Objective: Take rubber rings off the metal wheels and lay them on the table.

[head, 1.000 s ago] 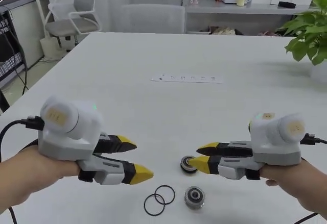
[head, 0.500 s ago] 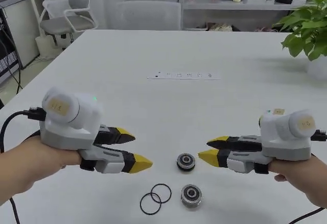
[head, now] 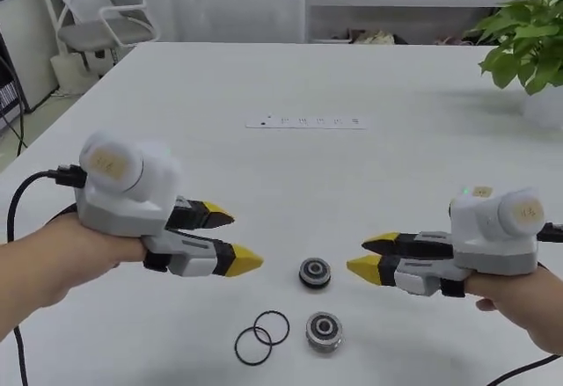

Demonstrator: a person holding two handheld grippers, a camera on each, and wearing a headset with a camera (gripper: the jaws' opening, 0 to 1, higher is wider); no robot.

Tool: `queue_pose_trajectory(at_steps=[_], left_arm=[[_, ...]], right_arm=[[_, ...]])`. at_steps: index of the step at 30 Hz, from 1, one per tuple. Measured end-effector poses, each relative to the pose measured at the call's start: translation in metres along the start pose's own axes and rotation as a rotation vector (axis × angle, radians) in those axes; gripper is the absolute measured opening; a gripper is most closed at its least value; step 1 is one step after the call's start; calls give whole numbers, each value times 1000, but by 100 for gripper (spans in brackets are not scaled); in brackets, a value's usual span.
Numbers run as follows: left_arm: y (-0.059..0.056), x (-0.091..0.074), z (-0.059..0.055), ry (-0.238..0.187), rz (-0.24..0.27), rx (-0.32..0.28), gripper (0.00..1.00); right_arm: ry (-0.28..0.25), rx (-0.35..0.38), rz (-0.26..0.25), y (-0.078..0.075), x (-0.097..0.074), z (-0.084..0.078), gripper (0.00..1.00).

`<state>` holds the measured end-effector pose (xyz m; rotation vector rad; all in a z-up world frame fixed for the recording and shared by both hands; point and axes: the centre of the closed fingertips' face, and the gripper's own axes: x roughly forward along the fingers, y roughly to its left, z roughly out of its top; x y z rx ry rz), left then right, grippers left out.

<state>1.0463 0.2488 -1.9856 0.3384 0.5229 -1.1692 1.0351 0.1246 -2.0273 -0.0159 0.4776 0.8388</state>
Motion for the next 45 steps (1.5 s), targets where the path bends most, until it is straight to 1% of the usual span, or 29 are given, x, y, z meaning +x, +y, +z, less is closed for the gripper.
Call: queue_pose_trajectory(at_steps=[3, 6, 12, 18, 27, 32, 39, 45], left_arm=[[0, 4, 2, -4, -5, 1, 44], [-1, 8, 2, 1, -13, 7, 43], [-1, 16, 1, 12, -25, 17, 42], [-3, 24, 1, 13, -35, 20, 41], [-8, 38, -5, 25, -55, 27, 39], [-12, 45, -11, 44, -70, 39, 38], [-16, 55, -12, 55, -83, 59, 36], [-20, 64, -12, 61, -101, 60, 34]], right_arm=[[6, -1, -7, -2, 0, -2, 26], [13, -3, -9, -4, 1, -5, 26], [33, -18, -6, -2, 4, -13, 25], [55, -38, -1, 1, 8, -19, 25], [74, -51, -6, 0, 13, -26, 24], [80, -56, -3, 2, 14, -29, 25], [90, -65, -5, 2, 14, -33, 25], [96, -67, -3, 4, 13, -37, 25]])
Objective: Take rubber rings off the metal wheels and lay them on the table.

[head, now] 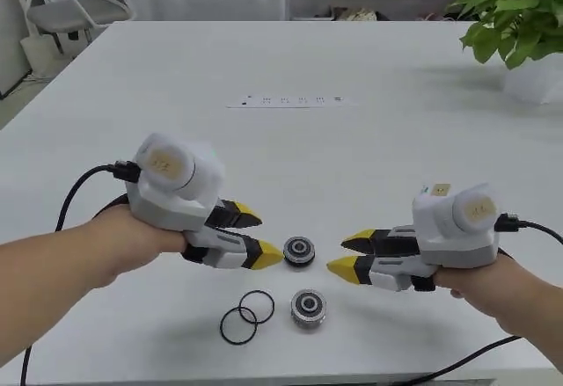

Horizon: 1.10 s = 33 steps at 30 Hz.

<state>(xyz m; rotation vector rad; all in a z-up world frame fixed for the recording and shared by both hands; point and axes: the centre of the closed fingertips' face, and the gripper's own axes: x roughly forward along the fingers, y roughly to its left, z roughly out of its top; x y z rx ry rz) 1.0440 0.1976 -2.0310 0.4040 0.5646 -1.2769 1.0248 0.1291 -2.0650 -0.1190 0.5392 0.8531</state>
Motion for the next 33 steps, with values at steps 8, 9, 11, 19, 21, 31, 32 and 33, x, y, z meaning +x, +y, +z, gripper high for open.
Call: queue_pose_trajectory(at_steps=[8, 9, 11, 19, 21, 31, 32, 33], left_arm=[[-2, 11, -1, 14, -15, 5, 32], [-3, 12, -1, 15, -16, 6, 32], [-3, 15, -1, 20, -18, 7, 31], [0, 22, -2, 30, -16, 2, 29], [0, 24, -2, 33, -18, 3, 28], [-2, 36, -3, 43, -25, 9, 24], [-2, 36, -3, 44, -24, 8, 24], [-2, 38, -3, 45, -24, 9, 24]], right_arm=[[4, -1, -1, 1, -1, -3, 25], [4, -1, -1, 1, -1, -3, 25], [0, -1, 0, 2, -1, -2, 25], [0, -5, 1, 3, -1, -1, 25], [0, -5, 1, 3, -1, -1, 25], [8, -11, 0, 2, -2, -2, 25], [8, -10, 0, 2, -2, -2, 25], [9, -10, 1, 2, -2, -3, 25]])
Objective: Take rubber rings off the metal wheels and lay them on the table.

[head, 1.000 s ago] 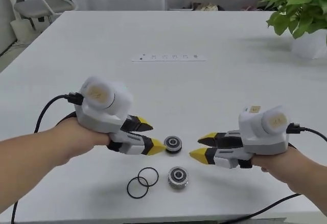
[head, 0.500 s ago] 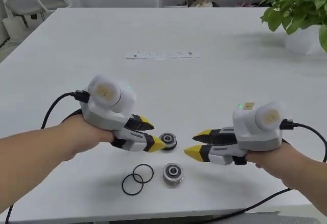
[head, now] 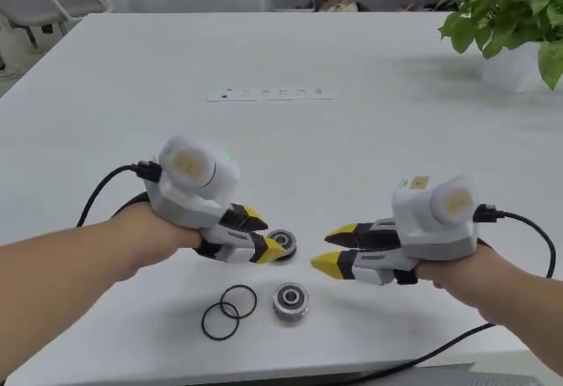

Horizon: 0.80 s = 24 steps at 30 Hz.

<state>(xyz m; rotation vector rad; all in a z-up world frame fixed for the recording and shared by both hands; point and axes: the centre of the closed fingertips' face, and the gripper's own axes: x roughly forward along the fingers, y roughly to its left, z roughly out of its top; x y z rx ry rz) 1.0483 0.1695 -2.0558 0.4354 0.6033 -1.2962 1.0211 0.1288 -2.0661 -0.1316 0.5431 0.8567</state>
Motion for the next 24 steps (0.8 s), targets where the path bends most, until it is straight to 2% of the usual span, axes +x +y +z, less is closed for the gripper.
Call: queue_pose_trajectory(at_steps=[5, 16, 19, 21, 22, 24], left_arm=[[-3, 7, -1, 5, -9, 4, 22], [0, 12, -4, 23, -2, 13, 16], [0, 13, -3, 25, 0, 31, 14], [0, 14, -3, 35, 8, 91, 14], [-2, 15, -3, 35, 10, 101, 14], [-1, 15, -3, 34, 9, 82, 14]], right_arm=[[1, 4, 1, 0, 1, -1, 25], [4, 4, 3, -1, 3, -2, 25], [7, 4, 4, -2, 4, -3, 25], [9, 4, 5, -2, 5, -3, 25], [9, 3, 6, -3, 6, -3, 25], [10, 1, 7, -3, 8, -3, 25]])
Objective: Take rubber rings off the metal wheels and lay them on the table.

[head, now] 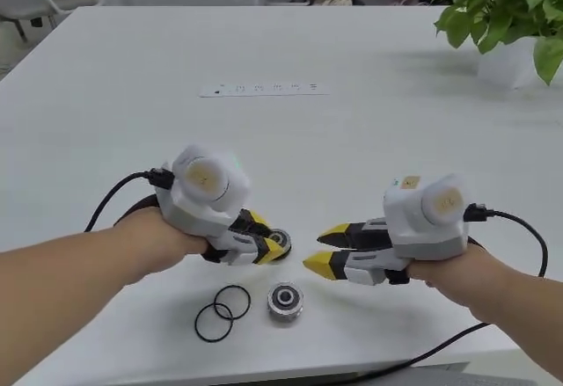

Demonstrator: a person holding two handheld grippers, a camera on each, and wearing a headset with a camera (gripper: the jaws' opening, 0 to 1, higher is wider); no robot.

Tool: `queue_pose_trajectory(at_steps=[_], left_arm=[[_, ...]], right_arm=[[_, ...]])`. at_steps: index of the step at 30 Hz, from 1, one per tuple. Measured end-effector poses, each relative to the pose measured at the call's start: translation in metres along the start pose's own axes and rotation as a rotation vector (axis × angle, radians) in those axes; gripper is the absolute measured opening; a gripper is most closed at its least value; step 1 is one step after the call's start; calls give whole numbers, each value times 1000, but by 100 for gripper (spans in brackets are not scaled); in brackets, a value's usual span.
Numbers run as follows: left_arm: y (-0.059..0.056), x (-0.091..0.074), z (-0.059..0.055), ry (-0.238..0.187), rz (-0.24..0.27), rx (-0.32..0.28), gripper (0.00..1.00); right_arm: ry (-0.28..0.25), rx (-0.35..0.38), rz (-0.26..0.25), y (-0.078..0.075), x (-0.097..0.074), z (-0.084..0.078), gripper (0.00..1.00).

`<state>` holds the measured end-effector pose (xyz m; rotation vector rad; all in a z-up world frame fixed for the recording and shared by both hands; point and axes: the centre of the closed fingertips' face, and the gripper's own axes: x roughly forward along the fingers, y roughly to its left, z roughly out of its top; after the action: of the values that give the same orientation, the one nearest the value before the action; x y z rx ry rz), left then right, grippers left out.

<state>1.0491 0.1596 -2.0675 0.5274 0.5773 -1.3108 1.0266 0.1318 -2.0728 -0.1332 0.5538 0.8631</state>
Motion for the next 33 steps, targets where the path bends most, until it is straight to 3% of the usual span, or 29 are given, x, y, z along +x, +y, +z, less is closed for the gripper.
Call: queue_pose_trajectory(at_steps=[5, 10, 15, 33], left_arm=[[1, 1, 0, -4, -3, -9, 14], [6, 1, 0, -11, -7, -66, 9], [3, 1, 0, -4, 2, -12, 8], [4, 2, 0, 35, 16, -13, 8]], right_arm=[[0, -4, 7, 0, 5, 3, 25], [3, -15, 16, 2, 10, 5, 25], [5, -23, 19, 2, 14, 7, 25], [38, -41, 21, 3, 34, 9, 25]])
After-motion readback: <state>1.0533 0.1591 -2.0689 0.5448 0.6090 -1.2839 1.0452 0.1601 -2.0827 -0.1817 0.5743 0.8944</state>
